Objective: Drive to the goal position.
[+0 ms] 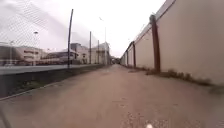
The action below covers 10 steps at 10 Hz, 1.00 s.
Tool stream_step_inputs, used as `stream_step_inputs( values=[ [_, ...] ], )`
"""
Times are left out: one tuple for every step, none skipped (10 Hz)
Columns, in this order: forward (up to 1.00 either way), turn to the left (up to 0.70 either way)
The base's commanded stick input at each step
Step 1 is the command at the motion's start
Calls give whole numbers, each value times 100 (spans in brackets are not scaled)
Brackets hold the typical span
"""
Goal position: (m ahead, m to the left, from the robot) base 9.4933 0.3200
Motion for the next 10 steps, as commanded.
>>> stream_step_inputs(
  values=[
    [100,0],
    [100,0],
    [100,0],
    [100,0],
    [100,0],
    [100,0],
    [100,0],
    [100,0],
    [100,0],
    [100,0]
  ],
)
